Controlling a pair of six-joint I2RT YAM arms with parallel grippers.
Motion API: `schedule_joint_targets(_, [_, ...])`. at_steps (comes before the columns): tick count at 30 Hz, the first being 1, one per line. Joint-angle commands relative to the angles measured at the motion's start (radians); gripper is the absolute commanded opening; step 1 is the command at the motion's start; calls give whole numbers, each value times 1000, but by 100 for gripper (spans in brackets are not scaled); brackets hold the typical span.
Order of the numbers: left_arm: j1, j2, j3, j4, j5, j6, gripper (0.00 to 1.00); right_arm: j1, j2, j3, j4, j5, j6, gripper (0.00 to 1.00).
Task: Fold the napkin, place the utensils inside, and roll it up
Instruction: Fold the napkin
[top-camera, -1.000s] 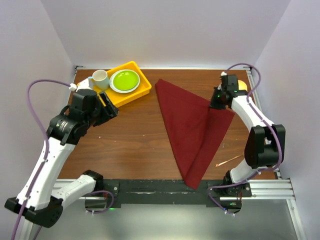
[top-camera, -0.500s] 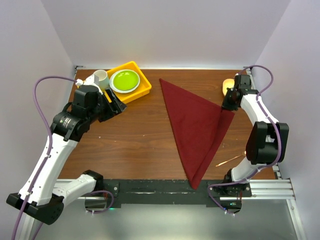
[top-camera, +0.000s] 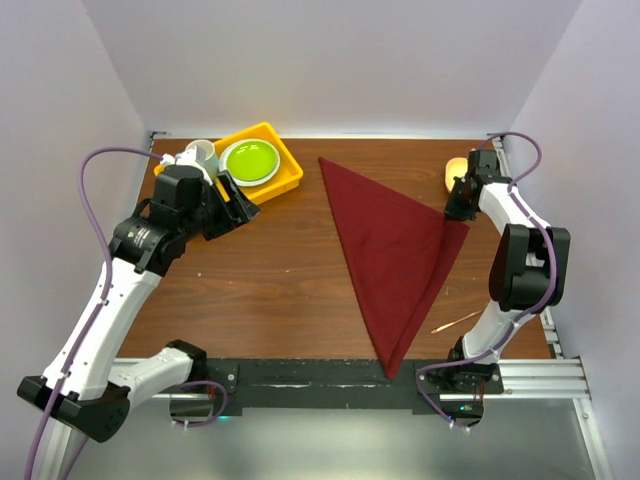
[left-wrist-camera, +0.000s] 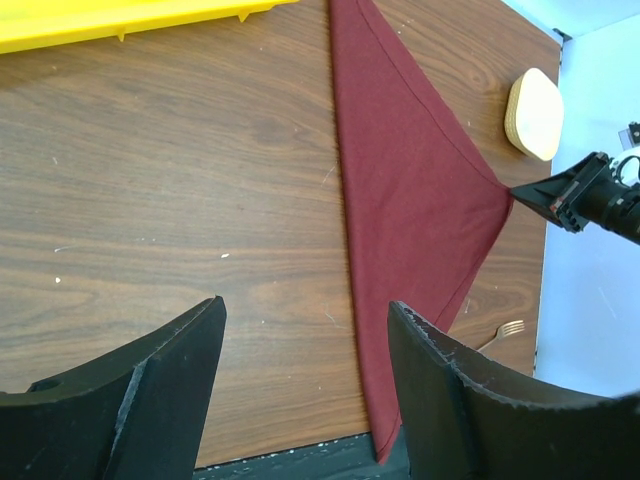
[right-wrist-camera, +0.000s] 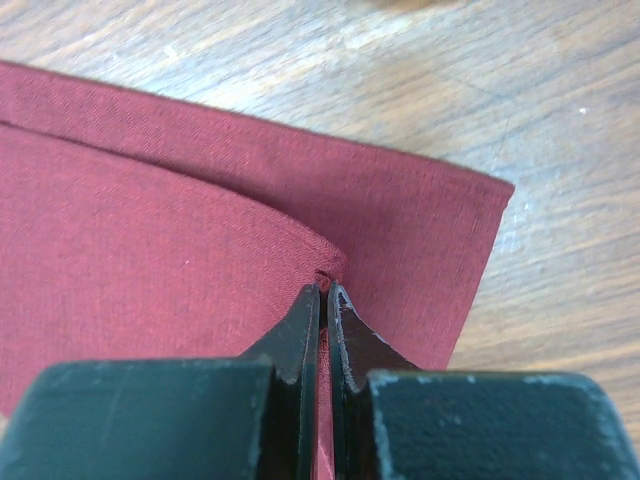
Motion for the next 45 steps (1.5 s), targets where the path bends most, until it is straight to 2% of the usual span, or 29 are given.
schedule_joint_targets(1, [4, 3, -3, 42, 22, 22, 71, -12, 12, 79, 46, 23, -18, 0])
schedule_joint_targets(11, [4, 16, -6, 48, 20, 18, 71, -16, 64, 127, 19, 61, -19, 0])
schedule_joint_targets(25, [4, 13, -17, 52, 18, 19, 72, -26, 67, 87, 9, 136, -7, 0])
schedule_joint_targets(45, [4, 20, -20, 68, 22, 18, 72, -39, 97, 55, 31, 152, -13, 0])
